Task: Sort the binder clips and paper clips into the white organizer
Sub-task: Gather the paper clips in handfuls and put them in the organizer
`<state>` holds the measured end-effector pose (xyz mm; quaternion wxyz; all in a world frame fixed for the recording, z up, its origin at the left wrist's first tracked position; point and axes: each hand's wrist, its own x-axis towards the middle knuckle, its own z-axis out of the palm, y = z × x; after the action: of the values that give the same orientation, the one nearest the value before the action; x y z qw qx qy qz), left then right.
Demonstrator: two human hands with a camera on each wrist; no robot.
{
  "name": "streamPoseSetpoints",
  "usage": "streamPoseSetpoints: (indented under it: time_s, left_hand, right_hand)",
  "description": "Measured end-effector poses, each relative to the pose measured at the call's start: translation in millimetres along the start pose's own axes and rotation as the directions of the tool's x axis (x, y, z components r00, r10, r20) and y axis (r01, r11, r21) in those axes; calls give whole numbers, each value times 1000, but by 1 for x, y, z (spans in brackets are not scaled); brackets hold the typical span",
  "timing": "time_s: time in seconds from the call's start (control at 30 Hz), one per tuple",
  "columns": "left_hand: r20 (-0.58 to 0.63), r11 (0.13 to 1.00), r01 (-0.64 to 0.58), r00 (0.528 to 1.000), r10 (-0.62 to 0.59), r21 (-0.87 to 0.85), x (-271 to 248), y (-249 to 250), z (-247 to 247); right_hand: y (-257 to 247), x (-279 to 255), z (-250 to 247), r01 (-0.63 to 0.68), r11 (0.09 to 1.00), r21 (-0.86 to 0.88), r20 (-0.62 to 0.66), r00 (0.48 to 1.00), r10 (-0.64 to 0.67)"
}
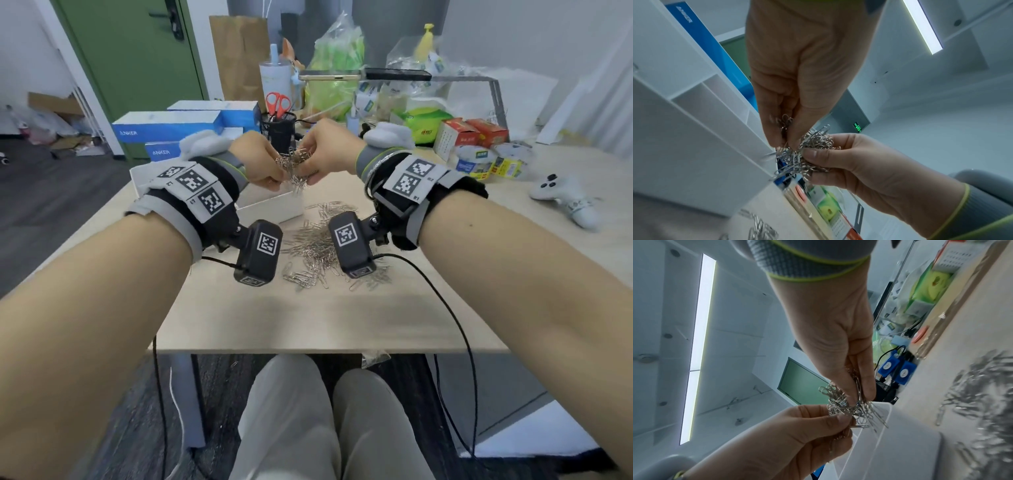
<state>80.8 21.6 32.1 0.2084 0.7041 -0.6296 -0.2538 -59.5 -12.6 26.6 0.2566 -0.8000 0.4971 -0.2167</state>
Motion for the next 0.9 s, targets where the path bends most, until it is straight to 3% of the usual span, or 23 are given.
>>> streamPoseSetpoints:
  time_s: [0.17, 0.27, 0.37, 0.57, 0.73, 0.83, 0.9]
  left_hand:
    - [-4, 996, 83, 997, -83, 10, 15, -13, -9]
    - [-112, 993, 45, 993, -33, 105, 21, -24, -2]
    - [-107, 987, 22, 994, -4, 160, 25, -30, 6]
    - [-131, 991, 15, 991, 2, 132, 19, -31, 7]
    - [-190, 976, -9, 980, 51, 217, 9, -30, 9]
    - [-130, 990, -7, 991, 25, 140, 4, -28, 14]
    - [-160, 997, -19, 987, 31, 76, -3, -23, 21]
  right_hand:
    - [-10, 28, 15, 10, 1000, -23, 11, 1000, -10]
    - [-7, 35, 22, 18, 991, -132, 32, 999, -14]
    - [-3, 36, 27, 45, 975, -218, 52, 998, -34]
    - [-1, 34, 25, 54, 984, -169, 75, 996, -42]
    - [1, 19, 21, 99, 979, -180, 56, 994, -91]
    - [8, 8, 17, 93, 975, -203, 26, 996, -90]
    - [17, 2, 14, 70, 974, -216, -8, 997, -73]
